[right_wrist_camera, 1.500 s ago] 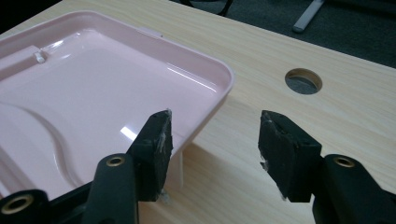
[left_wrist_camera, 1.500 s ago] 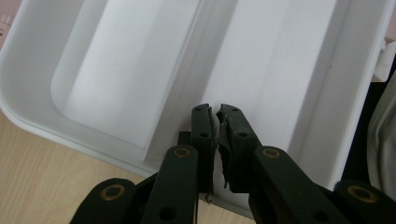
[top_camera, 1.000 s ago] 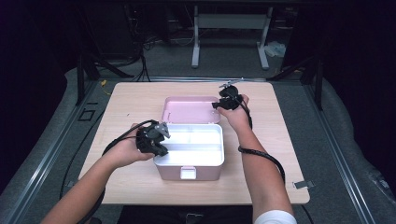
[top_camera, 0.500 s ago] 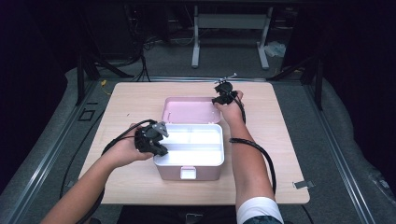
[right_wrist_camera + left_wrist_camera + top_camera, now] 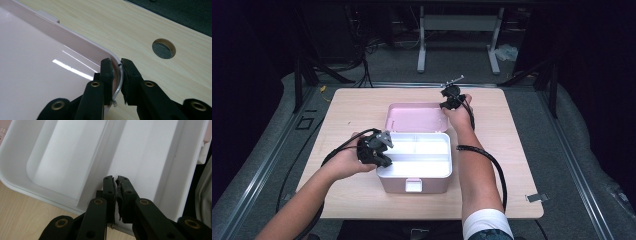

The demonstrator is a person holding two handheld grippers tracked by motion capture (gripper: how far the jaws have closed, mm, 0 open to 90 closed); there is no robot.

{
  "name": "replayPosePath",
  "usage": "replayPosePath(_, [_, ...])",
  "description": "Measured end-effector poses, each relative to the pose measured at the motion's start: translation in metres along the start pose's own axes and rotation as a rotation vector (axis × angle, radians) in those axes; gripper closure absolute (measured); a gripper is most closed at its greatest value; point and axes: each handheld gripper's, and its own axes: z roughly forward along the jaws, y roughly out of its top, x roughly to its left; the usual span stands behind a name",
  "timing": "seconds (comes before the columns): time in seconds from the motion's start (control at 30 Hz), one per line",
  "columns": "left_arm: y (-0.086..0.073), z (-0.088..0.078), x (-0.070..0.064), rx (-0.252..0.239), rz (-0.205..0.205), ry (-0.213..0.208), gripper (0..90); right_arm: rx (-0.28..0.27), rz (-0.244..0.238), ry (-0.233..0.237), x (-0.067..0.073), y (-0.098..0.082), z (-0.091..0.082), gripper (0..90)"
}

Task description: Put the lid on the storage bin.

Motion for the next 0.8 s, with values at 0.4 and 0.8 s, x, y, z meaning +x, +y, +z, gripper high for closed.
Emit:
replayPosePath(0.4, [0.001,0.000,-0.001,0.005,0.002,0.001,85.3,-0.004,-0.029,-0.012,0.002,0.007,-0.008,81.2])
replayPosePath(0.8, [0.001,0.000,-0.002,0.003,-0.003,0.010,85.6,-0.055,-0.071,-0.055,0.007,0.017,-0.028,82.3])
